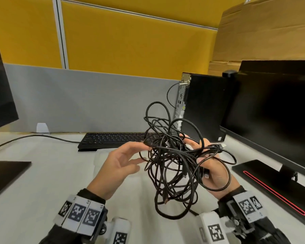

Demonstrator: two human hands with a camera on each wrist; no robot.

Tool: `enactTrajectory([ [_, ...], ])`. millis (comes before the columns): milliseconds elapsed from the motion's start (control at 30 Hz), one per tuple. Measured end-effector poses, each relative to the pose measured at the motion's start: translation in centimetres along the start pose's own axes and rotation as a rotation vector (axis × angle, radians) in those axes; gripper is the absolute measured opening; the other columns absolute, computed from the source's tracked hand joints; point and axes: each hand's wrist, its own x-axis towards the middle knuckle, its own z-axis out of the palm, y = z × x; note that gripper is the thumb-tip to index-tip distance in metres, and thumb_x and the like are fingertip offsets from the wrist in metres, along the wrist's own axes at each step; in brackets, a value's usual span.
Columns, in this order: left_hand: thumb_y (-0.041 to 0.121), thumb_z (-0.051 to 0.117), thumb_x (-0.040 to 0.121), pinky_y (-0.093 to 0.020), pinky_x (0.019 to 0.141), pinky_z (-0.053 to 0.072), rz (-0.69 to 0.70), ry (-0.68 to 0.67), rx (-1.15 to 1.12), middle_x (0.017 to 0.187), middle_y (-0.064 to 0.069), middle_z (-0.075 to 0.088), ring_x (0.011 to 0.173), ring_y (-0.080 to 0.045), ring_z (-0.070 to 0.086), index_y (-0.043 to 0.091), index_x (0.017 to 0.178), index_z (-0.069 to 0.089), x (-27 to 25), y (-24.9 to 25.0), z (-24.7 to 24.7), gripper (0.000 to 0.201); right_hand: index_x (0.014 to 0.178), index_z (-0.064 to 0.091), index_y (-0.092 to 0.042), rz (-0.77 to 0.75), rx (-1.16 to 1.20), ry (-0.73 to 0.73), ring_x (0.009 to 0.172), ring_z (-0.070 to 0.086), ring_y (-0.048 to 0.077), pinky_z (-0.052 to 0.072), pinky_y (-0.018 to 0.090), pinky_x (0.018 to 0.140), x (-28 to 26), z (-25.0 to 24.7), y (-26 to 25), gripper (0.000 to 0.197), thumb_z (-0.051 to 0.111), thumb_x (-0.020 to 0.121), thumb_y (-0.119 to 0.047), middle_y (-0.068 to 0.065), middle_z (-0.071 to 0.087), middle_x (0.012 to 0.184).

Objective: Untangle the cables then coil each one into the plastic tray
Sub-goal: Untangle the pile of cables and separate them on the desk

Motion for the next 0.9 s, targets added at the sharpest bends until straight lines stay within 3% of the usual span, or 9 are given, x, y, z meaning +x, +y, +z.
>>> enactTrajectory([
  [133,0.016,0.065,0.064,-0.042,0.098,0.046,-0.020,0.122,-0.019,0.110,0.005,0.065,0.115,-0.013,0.056,0.029,0.088,0.065,0.2,-0.5,0.1,0.027,0.076,0.047,-0.010,0.009,0.106,0.003,0.086,0.070,0.024,0.057,0.034,0.072,-0.2,0.5,-0.2,0.034,0.072,0.054,-0.002,0.009,0.067,0.116],
  [200,0.039,0.067,0.060,-0.039,0.094,0.047,-0.119,0.200,-0.032,0.115,0.005,0.059,0.116,-0.015,0.054,0.030,0.103,0.060,0.4,-0.7,0.3,0.044,0.073,0.066,-0.015,0.060,0.147,0.030,0.086,0.071,0.020,0.057,0.031,0.071,-0.5,0.9,-0.2,0.033,0.087,0.047,-0.016,0.006,0.071,0.108],
  [267,0.049,0.068,0.059,-0.040,0.087,0.051,-0.246,0.155,-0.126,0.123,0.005,0.052,0.116,-0.015,0.053,0.034,0.120,0.049,0.4,-0.7,0.9,0.065,0.081,0.077,-0.020,0.099,0.182,0.041,0.086,0.071,0.018,0.058,0.029,0.073,-0.6,1.5,0.2,0.041,0.090,0.044,-0.030,0.003,0.074,0.096],
  [400,0.032,0.069,0.074,-0.050,0.084,0.054,-0.363,0.004,-0.369,0.123,0.000,0.062,0.105,-0.027,0.063,0.043,0.127,0.042,-0.3,0.0,2.5,0.061,0.097,0.074,-0.007,0.199,0.397,0.004,0.098,0.068,0.027,0.055,0.040,0.083,0.1,1.6,1.8,0.040,0.085,0.063,-0.023,0.015,0.070,0.108],
  [500,0.016,0.068,0.079,-0.040,0.071,0.058,-0.286,0.128,-0.386,0.090,-0.004,0.069,0.077,-0.021,0.068,0.025,0.118,0.050,-0.1,0.3,2.9,0.044,0.103,0.072,-0.005,0.302,0.363,0.044,0.109,0.062,0.034,0.053,0.046,0.089,0.2,0.6,2.3,0.051,0.088,0.059,-0.022,0.020,0.063,0.121],
  [600,0.003,0.060,0.080,-0.026,0.059,0.053,-0.167,0.270,-0.289,0.072,0.002,0.061,0.054,-0.007,0.059,0.011,0.098,0.052,0.1,0.5,2.8,0.021,0.099,0.073,-0.008,0.428,0.099,0.064,0.104,0.064,0.030,0.049,0.048,0.094,-0.6,-0.7,2.4,0.048,0.088,0.059,-0.028,0.016,0.067,0.113],
  [700,0.006,0.064,0.077,-0.018,0.052,0.048,-0.076,0.323,-0.200,0.067,0.003,0.053,0.052,-0.005,0.057,0.010,0.077,0.049,0.1,0.5,2.6,0.016,0.118,0.058,0.000,0.521,-0.168,0.110,0.099,0.064,0.030,0.057,0.036,0.073,-1.6,-2.0,2.4,0.047,0.070,0.080,-0.024,0.017,0.064,0.112],
  [767,0.010,0.066,0.073,-0.019,0.052,0.050,-0.043,0.336,-0.173,0.064,0.005,0.054,0.054,-0.006,0.058,0.011,0.072,0.048,0.2,0.7,2.4,0.017,0.127,0.049,-0.001,0.556,-0.282,0.105,0.100,0.065,0.028,0.053,0.033,0.074,-1.9,-2.5,1.8,0.048,0.061,0.086,-0.022,0.016,0.064,0.119],
  [900,0.010,0.066,0.070,-0.018,0.058,0.051,0.018,0.345,-0.133,0.065,0.006,0.052,0.055,-0.004,0.055,0.011,0.072,0.048,0.2,0.8,2.2,0.019,0.119,0.056,-0.009,0.449,-0.447,0.163,0.097,0.067,0.022,0.054,0.032,0.076,-1.4,-2.9,0.2,0.028,0.052,0.091,-0.007,0.011,0.066,0.115],
])
